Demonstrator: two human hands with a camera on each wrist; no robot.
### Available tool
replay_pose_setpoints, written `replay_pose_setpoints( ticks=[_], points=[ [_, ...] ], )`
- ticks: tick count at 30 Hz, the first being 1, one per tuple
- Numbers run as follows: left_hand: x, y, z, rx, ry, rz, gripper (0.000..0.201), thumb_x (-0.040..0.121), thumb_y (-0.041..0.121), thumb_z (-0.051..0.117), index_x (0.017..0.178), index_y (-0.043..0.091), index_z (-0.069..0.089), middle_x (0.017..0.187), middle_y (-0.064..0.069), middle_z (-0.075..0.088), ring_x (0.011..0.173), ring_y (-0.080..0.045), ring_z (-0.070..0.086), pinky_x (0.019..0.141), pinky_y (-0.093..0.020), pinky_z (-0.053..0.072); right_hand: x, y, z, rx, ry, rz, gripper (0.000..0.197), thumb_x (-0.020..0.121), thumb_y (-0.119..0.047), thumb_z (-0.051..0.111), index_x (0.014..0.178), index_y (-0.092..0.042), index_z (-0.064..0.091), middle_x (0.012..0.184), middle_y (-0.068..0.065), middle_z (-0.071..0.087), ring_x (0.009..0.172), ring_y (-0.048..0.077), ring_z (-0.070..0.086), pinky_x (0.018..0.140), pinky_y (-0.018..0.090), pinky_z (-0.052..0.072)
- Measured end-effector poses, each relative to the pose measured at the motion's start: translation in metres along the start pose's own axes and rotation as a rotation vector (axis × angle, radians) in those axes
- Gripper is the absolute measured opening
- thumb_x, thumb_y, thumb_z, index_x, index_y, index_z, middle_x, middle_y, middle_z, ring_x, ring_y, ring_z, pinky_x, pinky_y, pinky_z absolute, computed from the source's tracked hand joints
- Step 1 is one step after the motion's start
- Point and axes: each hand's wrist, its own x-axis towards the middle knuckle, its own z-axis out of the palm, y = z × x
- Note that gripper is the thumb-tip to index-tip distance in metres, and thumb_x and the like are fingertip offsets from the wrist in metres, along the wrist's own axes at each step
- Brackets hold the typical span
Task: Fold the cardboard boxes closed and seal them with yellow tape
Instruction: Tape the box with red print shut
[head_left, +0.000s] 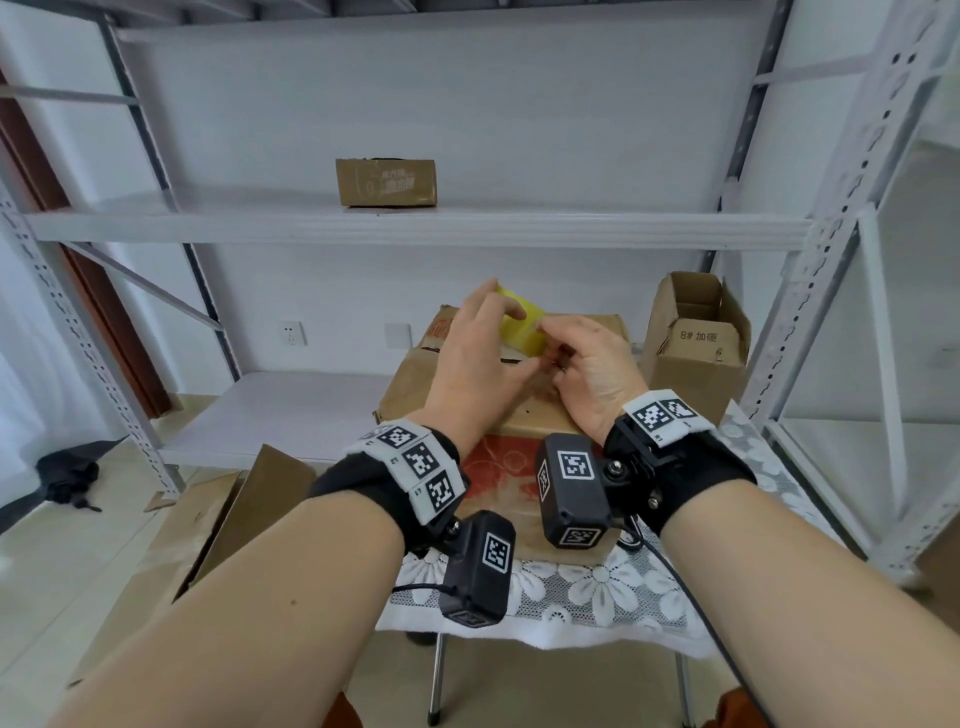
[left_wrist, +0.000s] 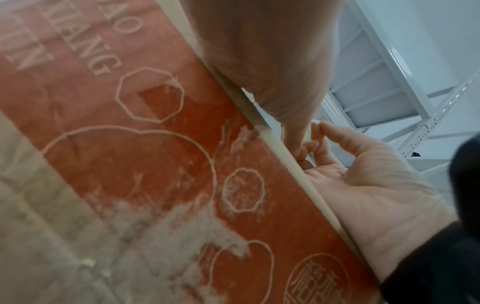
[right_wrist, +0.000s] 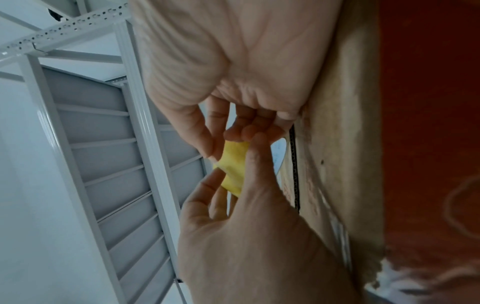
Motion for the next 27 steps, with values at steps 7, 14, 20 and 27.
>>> replay_pose_setpoints(
  ticks=[7,14,20,27],
  points=[
    [0.003,-0.001,-0.002,-0.005,0.071,-0.017,0.006,0.092,0.016,0.064,0.092,0.011,0.06,0.146,-0.012,0.048,0.14,-0.019,0.037,0.104,-0.019,0.025,0.005,0.001,0.003,-0.025,-0.044,-0.02,0.011,0.086,-0.005,0.063,0.075,-0.009,0.061,0.07,0.003,0.057,0.065,0.011,0.045,0.058,0.022,0.04],
    [0.019,-0.012,-0.016,-0.363,0.209,-0.454,0.009,0.094,0.021,0.061,0.089,0.014,0.059,0.085,0.01,0.058,0.08,-0.007,0.055,0.067,-0.02,0.038,0.013,-0.006,0.005,-0.327,0.131,-0.086,0.005,0.087,-0.01,0.063,0.084,-0.014,0.063,0.08,-0.001,0.059,0.08,0.015,0.055,0.075,0.027,0.048],
    [0.031,-0.024,-0.03,-0.847,0.156,-0.805,0.01,0.095,0.014,0.06,0.087,0.008,0.057,0.089,-0.012,0.064,0.089,-0.03,0.066,0.083,-0.041,0.057,0.025,-0.012,0.018,-0.874,-0.049,0.065,0.076,0.076,-0.024,0.077,0.141,-0.02,0.037,0.126,0.005,0.055,0.112,0.022,0.056,0.099,0.04,0.046],
    [0.033,-0.033,-0.047,-1.216,-0.032,-0.964,0.016,0.101,0.01,0.049,0.092,-0.001,0.055,0.095,-0.018,0.06,0.09,-0.035,0.061,0.089,-0.046,0.049,0.032,-0.029,0.05,-1.202,-0.144,0.063,0.04,0.082,-0.015,0.069,0.117,-0.009,0.049,0.102,0.006,0.054,0.087,0.02,0.055,0.071,0.033,0.05]
  ],
)
